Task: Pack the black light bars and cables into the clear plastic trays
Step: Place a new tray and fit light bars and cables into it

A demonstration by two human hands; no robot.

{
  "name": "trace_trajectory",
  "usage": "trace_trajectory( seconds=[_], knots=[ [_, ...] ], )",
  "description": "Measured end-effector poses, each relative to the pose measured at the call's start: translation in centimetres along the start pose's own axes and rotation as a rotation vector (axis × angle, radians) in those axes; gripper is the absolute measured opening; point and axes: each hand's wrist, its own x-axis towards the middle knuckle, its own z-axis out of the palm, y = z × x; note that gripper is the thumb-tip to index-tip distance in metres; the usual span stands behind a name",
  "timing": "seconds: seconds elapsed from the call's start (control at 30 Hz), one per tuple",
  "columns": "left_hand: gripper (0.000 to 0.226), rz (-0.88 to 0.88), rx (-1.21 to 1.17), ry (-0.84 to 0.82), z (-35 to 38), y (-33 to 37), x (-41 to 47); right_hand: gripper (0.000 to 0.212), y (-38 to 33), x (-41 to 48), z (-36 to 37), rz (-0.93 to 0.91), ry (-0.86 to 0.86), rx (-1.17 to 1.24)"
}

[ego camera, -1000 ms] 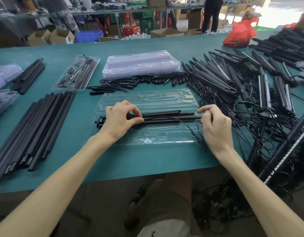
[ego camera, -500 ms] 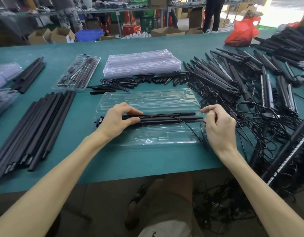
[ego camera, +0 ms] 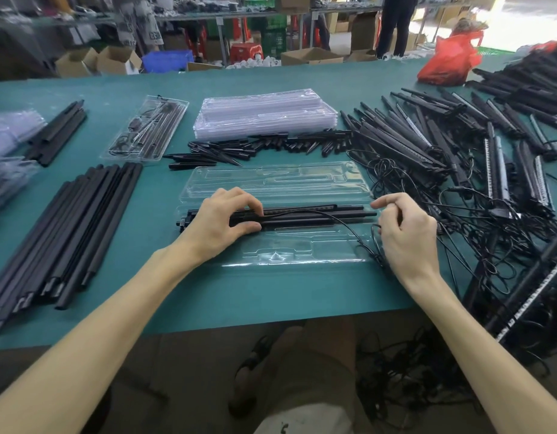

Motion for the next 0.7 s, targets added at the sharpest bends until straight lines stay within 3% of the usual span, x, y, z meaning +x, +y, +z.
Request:
trace_trajectory(
  seconds=[0.53, 0.7],
  knots=[
    [0.006, 0.143, 0.196, 0.021, -0.26, 0.64, 0.13, 0.025, 0.07, 0.04, 0.07, 0.004, -0.012, -0.012],
    [0.016, 0.142, 0.241, -0.034, -0.22, 1.00, 0.04, 0.025, 0.31, 0.21, 0.34, -0.077, -0.077, -0.236]
  ],
)
